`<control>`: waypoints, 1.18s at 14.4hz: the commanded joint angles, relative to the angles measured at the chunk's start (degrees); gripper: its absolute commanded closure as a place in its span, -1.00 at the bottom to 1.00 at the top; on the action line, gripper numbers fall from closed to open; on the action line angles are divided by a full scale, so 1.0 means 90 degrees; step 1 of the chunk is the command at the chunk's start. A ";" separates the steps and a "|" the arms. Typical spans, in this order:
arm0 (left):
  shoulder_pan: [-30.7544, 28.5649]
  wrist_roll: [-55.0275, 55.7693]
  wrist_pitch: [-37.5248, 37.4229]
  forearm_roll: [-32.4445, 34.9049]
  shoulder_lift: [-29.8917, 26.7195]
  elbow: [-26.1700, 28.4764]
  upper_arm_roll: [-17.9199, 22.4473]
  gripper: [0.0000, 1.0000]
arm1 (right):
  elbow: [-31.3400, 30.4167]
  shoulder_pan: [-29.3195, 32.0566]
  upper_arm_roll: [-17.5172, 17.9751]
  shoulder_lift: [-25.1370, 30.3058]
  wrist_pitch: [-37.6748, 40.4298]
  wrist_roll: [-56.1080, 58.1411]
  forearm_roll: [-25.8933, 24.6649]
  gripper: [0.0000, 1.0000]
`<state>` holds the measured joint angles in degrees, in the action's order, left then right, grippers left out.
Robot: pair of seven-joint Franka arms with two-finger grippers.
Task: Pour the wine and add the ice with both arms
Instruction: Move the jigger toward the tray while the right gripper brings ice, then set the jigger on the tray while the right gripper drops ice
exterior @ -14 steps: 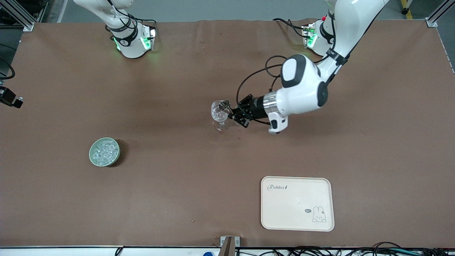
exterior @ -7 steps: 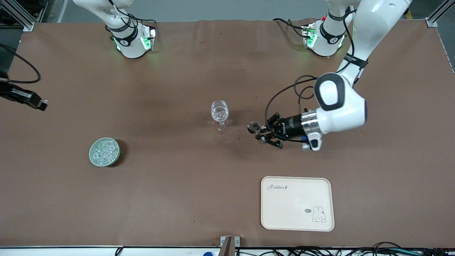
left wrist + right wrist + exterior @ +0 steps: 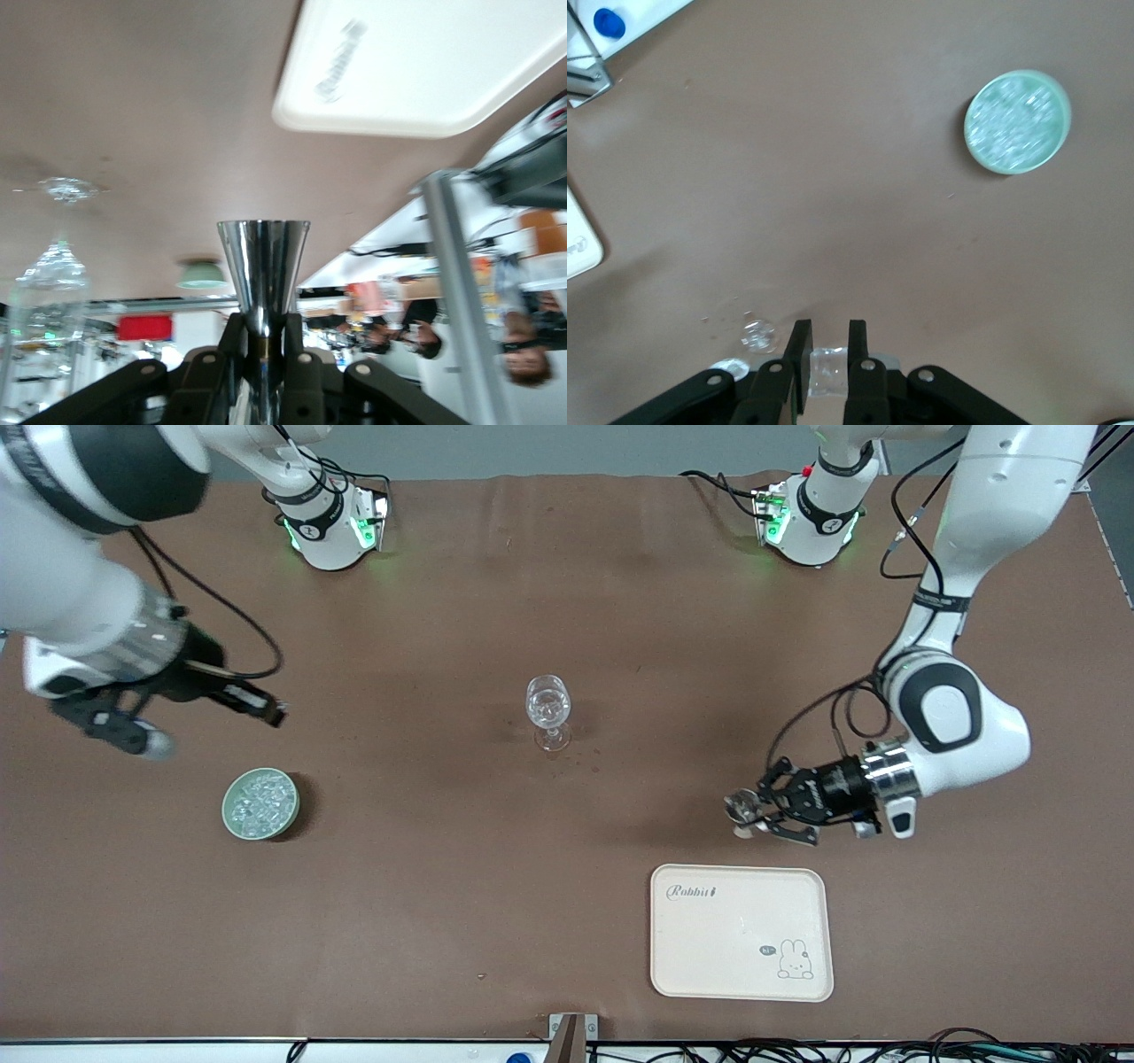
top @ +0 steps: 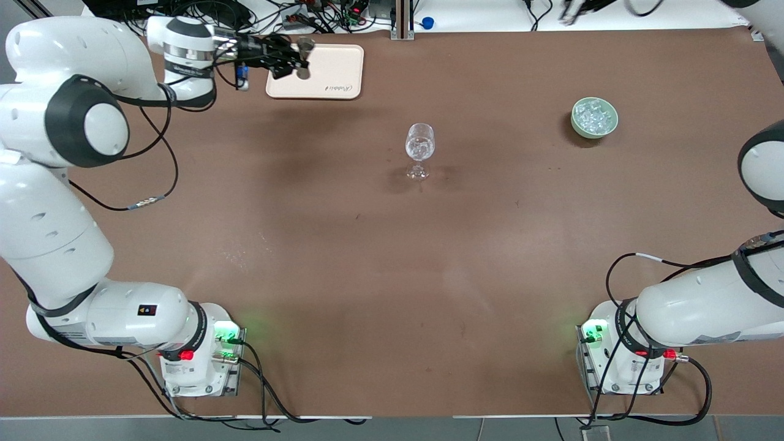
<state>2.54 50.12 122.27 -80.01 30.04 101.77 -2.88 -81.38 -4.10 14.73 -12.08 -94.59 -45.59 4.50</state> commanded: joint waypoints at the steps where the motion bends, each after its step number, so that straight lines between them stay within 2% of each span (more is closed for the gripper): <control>1: 0.0020 -0.0042 -0.0148 -0.0658 0.0907 -0.0964 0.0251 0.99 | -0.0040 -0.0207 0.0442 -0.0258 -0.0357 -0.0938 0.0038 0.99; 6: -0.0048 -0.0061 -0.0479 -0.1742 0.1738 -0.1472 0.0778 0.98 | -0.0040 -0.1291 0.0482 -0.0844 -0.0886 -0.1984 -0.0157 0.99; 9: -0.0126 -0.0188 -0.0539 -0.2202 0.2130 -0.1679 0.0828 0.97 | -0.0040 -0.1877 0.0473 -0.1167 -0.1042 -0.2414 -0.0391 0.99; 14: -0.0097 -0.0528 -0.0529 -0.3120 0.2530 -0.1737 0.0896 0.95 | -0.0127 -0.2434 0.0472 -0.1665 -0.1237 -0.2659 -0.0773 0.98; 17: -0.0068 -0.0784 -0.0529 -0.3306 0.2687 -0.1786 0.0896 0.95 | -0.0615 -0.2513 0.0482 -0.1685 -0.1881 -0.2864 -0.0773 0.97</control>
<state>1.61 44.08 118.44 -107.64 52.72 87.55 4.78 -83.85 -26.55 19.06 -27.98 -108.46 -69.42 -1.64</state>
